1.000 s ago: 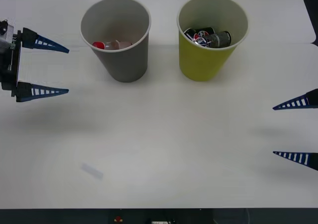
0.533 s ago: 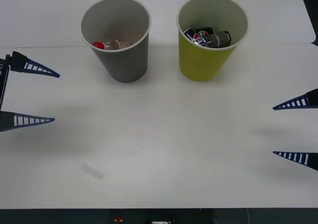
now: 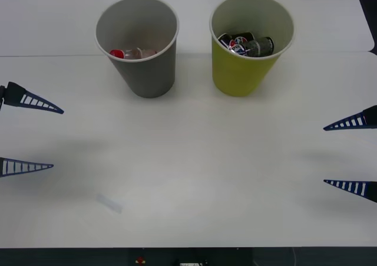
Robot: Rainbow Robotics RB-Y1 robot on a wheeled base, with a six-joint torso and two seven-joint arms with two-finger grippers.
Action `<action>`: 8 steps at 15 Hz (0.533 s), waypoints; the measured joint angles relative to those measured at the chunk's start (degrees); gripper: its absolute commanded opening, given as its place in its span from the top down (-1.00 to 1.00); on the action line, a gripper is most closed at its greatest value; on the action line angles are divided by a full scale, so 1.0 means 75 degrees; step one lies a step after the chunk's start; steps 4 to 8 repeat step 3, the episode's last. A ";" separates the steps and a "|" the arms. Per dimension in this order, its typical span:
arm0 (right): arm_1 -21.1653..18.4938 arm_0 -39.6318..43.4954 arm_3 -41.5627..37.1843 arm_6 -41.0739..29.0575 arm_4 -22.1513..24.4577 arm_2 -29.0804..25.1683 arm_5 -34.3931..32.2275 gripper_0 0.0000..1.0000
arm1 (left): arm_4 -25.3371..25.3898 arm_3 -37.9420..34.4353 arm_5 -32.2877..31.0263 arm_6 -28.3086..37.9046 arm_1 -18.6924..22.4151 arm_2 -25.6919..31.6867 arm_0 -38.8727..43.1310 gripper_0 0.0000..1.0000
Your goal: Put the can into the green bin and the plastic bottle into the gray bin
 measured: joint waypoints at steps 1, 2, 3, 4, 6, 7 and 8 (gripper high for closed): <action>0.0000 0.0000 0.0000 0.0000 0.0000 0.0000 0.0000 -1.00 | -0.0022 0.0004 0.0000 -0.0018 0.0002 0.0000 0.0016 -1.00; 0.0000 0.0000 0.0000 0.0000 0.0000 0.0000 0.0000 -1.00 | -0.0041 0.0015 0.0000 -0.0012 0.0003 0.0000 0.0023 -1.00; 0.0000 0.0000 0.0000 -0.0001 0.0000 0.0000 0.0000 -1.00 | -0.0059 0.0023 0.0000 -0.0006 0.0003 0.0000 0.0025 -1.00; 0.0000 0.0000 0.0000 -0.0001 0.0000 0.0000 0.0000 -1.00 | -0.0059 0.0023 0.0000 -0.0006 0.0003 0.0000 0.0025 -1.00; 0.0000 0.0000 0.0000 -0.0001 0.0000 0.0000 0.0000 -1.00 | -0.0059 0.0023 0.0000 -0.0006 0.0003 0.0000 0.0025 -1.00; 0.0000 0.0000 0.0000 -0.0001 0.0000 0.0000 0.0000 -1.00 | -0.0059 0.0023 0.0000 -0.0006 0.0003 0.0000 0.0025 -1.00; 0.0000 0.0000 0.0000 -0.0001 0.0000 0.0000 0.0000 -1.00 | -0.0059 0.0023 0.0000 -0.0006 0.0003 0.0000 0.0025 -1.00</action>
